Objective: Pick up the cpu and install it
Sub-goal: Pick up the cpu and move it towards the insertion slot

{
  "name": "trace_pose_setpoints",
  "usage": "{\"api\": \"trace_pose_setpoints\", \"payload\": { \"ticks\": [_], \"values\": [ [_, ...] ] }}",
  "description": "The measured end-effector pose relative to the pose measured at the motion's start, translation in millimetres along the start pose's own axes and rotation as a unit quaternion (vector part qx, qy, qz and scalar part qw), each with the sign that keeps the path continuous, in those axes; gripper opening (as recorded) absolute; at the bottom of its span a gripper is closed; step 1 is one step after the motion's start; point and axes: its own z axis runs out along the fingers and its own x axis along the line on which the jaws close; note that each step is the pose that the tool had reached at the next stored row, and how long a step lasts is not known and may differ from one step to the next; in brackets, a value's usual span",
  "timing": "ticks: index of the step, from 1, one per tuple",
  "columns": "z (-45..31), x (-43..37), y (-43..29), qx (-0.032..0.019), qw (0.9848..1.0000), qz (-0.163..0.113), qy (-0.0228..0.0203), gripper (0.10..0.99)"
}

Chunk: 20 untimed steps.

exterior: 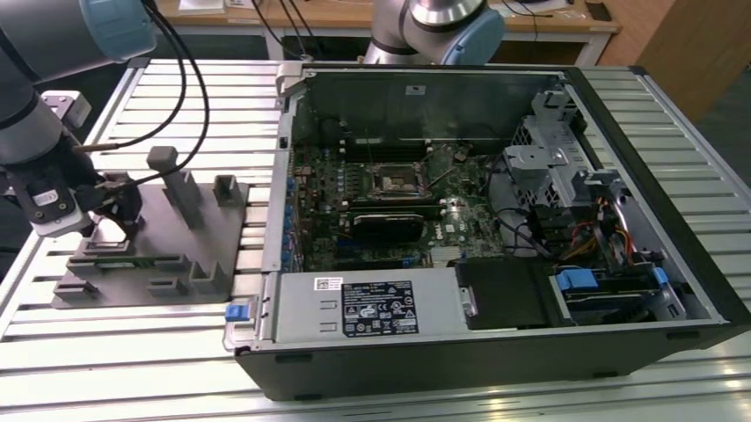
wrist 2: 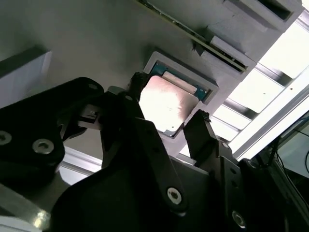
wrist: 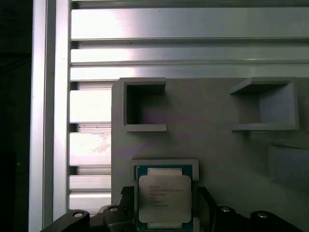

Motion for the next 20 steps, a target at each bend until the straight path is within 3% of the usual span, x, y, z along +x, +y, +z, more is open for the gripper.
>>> {"api": "trace_pose_setpoints", "payload": {
  "ticks": [1, 2, 20],
  "values": [
    [0.4, 0.1, 0.1, -0.0005, 1.0, 0.0, -0.0001, 0.663],
    [0.7, 0.1, 0.4, -0.0009, 1.0, 0.0, -0.0001, 0.596],
    [1.8, 1.7, 1.6, -0.0029, 1.0, 0.0, -0.0005, 0.596]
  ]
}}
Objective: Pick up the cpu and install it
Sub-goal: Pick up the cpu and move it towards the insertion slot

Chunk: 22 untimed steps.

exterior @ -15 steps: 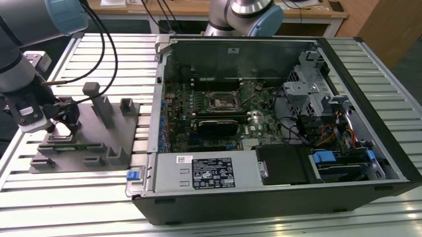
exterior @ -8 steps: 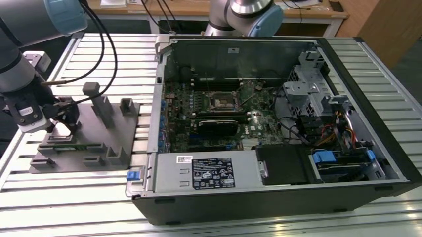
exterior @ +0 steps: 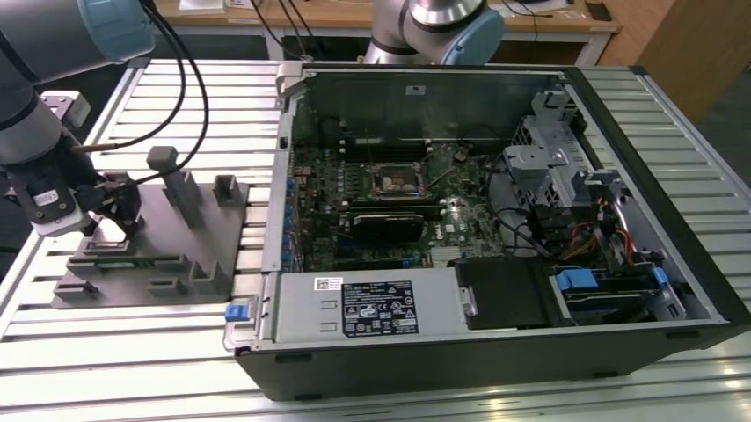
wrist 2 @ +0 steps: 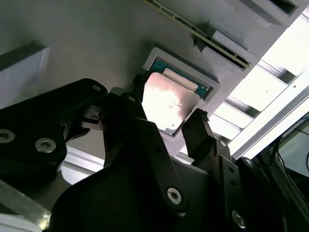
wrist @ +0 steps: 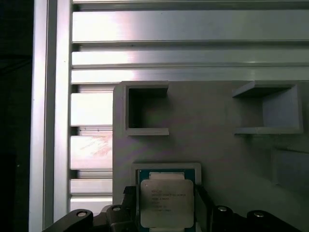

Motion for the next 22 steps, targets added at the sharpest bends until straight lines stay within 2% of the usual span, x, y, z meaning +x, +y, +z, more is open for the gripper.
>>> {"api": "trace_pose_setpoints", "payload": {
  "ticks": [4, 5, 12, 17, 22],
  "values": [
    [-0.1, 0.1, 0.0, 0.0001, 1.0, 0.0, 0.0001, 0.584],
    [-0.1, 0.1, 0.0, 0.0001, 1.0, 0.0, 0.0001, 0.529],
    [-1.1, 0.0, 0.1, 0.0, 1.0, 0.0, 0.0, 0.529],
    [-6.8, 0.0, 0.5, 0.0, 1.0, 0.0, 0.0, 0.529],
    [-16.3, 0.0, 1.2, 0.0, 1.0, 0.0, 0.0, 0.529]
  ]
}}
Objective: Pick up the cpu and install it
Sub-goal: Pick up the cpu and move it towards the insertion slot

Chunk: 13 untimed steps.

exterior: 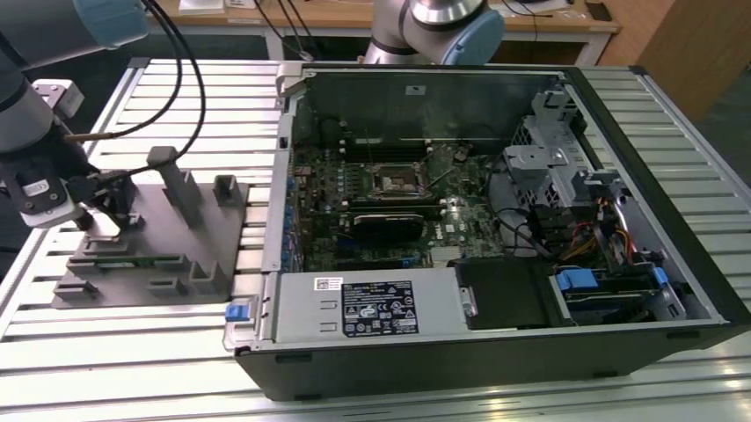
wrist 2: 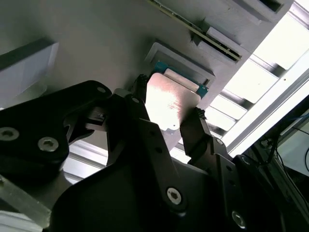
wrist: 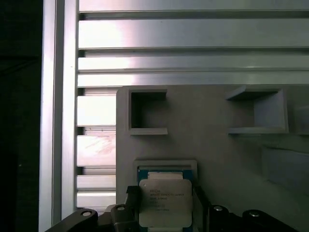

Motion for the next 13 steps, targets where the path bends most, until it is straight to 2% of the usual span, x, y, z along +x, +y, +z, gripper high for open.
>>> {"api": "trace_pose_setpoints", "payload": {
  "ticks": [7, 13],
  "values": [
    [-17.8, 0.0, 1.2, 0.0, 1.0, 0.0, 0.0, 0.529],
    [-23.8, 0.0, 1.7, -0.0003, 1.0, 0.0, 0.0, 0.529]
  ]
}}
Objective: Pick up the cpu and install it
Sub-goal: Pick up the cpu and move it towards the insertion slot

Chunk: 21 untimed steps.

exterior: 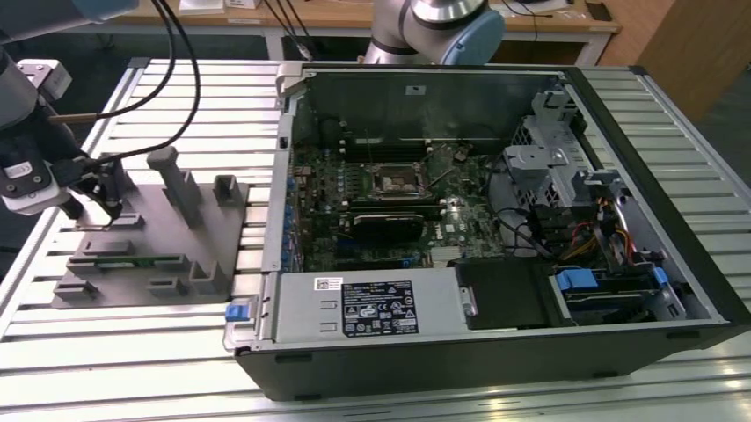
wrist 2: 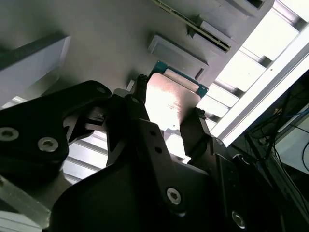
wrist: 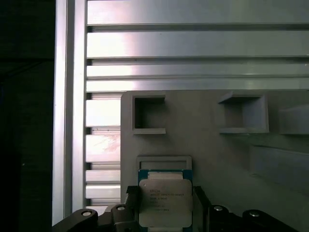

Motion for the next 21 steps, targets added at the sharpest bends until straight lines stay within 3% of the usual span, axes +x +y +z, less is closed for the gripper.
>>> {"api": "trace_pose_setpoints", "payload": {
  "ticks": [12, 21],
  "values": [
    [-16.4, 0.0, 1.2, -0.002, 1.0, 0.0, 0.0001, 0.529],
    [-22.5, -0.1, 1.6, -0.0021, 1.0, 0.0, 0.0001, 0.529]
  ]
}}
